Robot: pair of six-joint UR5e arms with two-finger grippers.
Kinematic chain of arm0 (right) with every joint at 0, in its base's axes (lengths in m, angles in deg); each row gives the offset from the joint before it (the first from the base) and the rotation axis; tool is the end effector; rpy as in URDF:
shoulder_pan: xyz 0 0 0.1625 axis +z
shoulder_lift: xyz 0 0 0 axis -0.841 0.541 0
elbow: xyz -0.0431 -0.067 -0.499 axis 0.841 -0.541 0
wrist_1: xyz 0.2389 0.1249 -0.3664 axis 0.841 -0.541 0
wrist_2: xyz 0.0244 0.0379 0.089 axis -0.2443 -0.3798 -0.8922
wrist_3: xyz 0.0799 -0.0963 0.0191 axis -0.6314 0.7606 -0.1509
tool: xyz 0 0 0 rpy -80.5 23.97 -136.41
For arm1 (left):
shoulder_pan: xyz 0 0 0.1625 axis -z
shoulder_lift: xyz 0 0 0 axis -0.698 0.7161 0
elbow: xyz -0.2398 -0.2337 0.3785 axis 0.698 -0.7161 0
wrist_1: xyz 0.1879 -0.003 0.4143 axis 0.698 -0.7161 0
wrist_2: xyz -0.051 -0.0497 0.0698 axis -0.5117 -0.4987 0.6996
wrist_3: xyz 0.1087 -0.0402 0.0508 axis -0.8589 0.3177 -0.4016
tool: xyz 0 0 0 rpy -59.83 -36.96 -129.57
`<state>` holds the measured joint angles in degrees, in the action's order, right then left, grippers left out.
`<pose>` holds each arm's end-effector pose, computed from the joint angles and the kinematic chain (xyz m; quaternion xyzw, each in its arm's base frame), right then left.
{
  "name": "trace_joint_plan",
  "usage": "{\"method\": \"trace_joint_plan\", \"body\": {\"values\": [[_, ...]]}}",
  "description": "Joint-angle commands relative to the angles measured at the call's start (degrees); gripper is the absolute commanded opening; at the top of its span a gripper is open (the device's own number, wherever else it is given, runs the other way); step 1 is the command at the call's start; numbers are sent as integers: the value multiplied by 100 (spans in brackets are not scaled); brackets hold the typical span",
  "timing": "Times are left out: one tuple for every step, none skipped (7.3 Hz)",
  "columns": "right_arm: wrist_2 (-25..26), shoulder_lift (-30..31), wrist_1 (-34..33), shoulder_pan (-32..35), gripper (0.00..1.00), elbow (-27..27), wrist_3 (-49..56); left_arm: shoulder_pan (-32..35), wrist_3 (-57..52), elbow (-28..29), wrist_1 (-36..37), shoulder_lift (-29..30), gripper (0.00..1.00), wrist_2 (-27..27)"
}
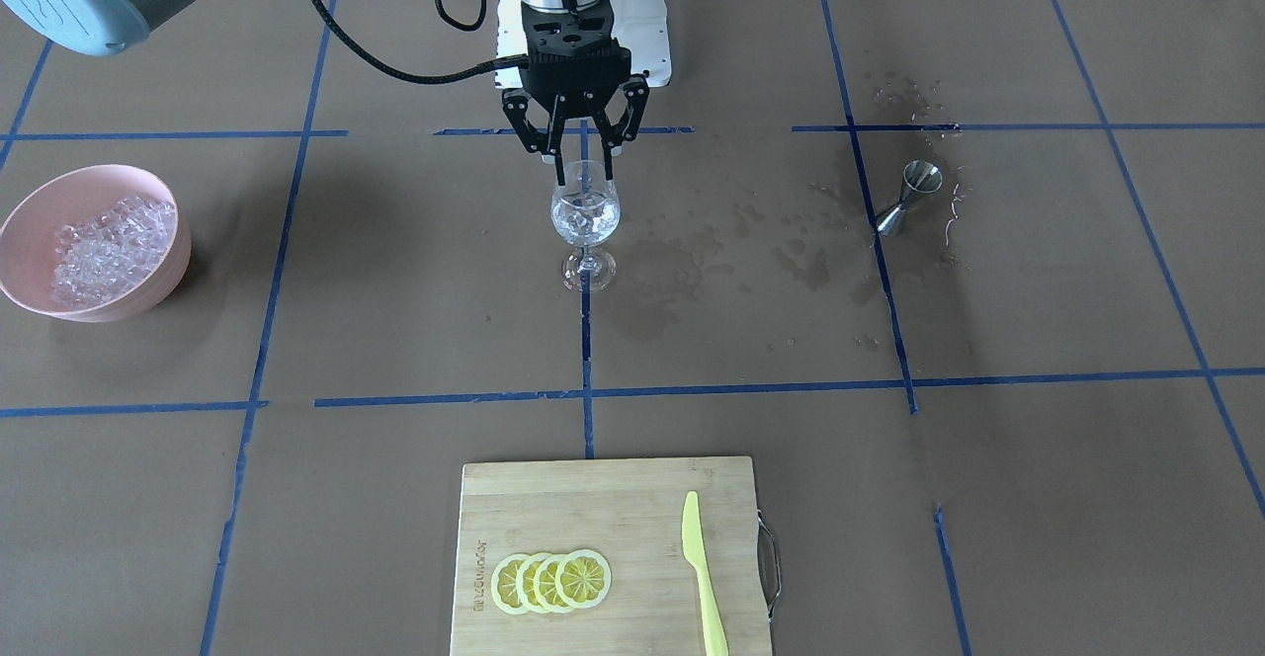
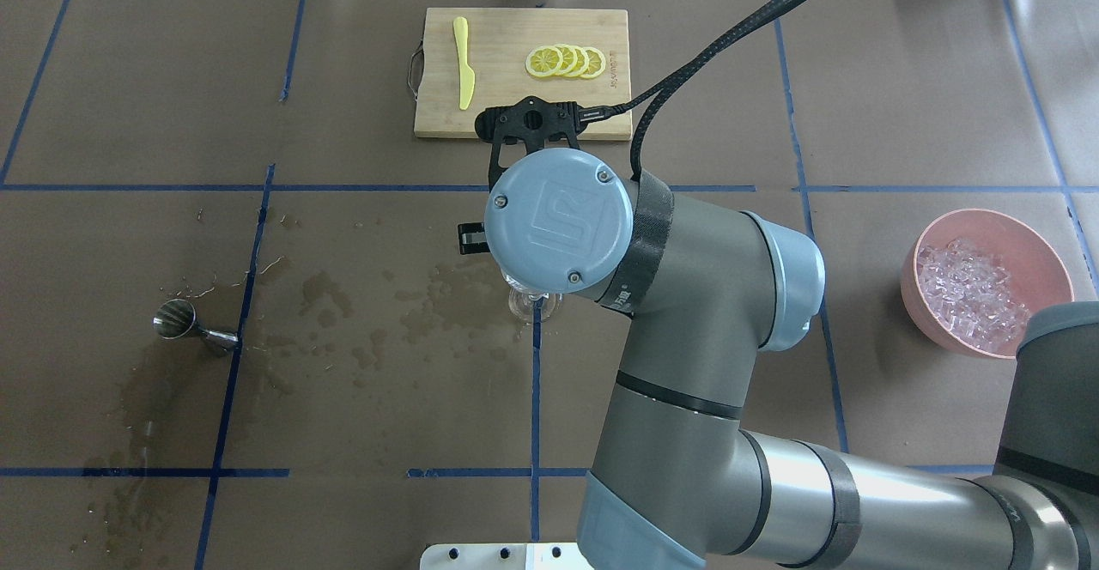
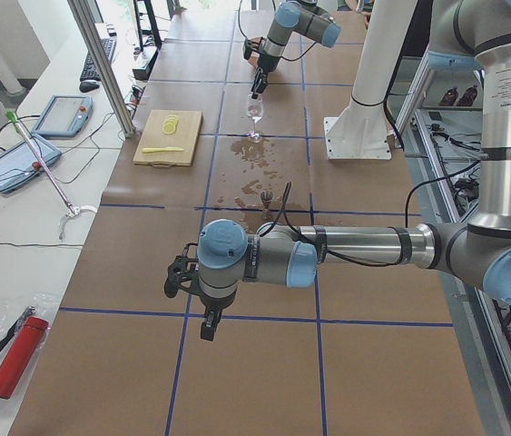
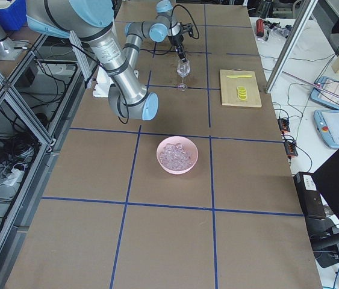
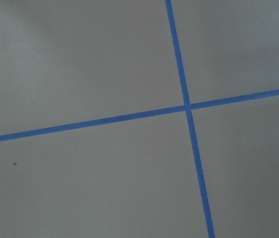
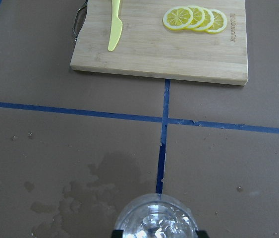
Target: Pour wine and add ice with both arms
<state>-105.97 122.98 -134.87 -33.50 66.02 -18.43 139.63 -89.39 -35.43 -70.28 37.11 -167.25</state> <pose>-0.5982 -0.4175 0.1059 0.1932 -0.3883 0.0287 0.9006 -0.0940 -0.5002 0.7435 0.1012 0.3567 0.0459 0.9276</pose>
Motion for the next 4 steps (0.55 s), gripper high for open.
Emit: {"method": "trace_joint_plan", "body": {"values": [[-29,-12,-63,-2,100,16,9,0,0,9,0,0,100,-2],[-72,-12,-211,7,100,42,44,0,0,9,0,0,100,7],[-82,22,-404,68,100,120,122,0,0,1,9,0,100,7],[-543,188,-432,417,100,226,323,0,0,-8,9,0,100,7]]}}
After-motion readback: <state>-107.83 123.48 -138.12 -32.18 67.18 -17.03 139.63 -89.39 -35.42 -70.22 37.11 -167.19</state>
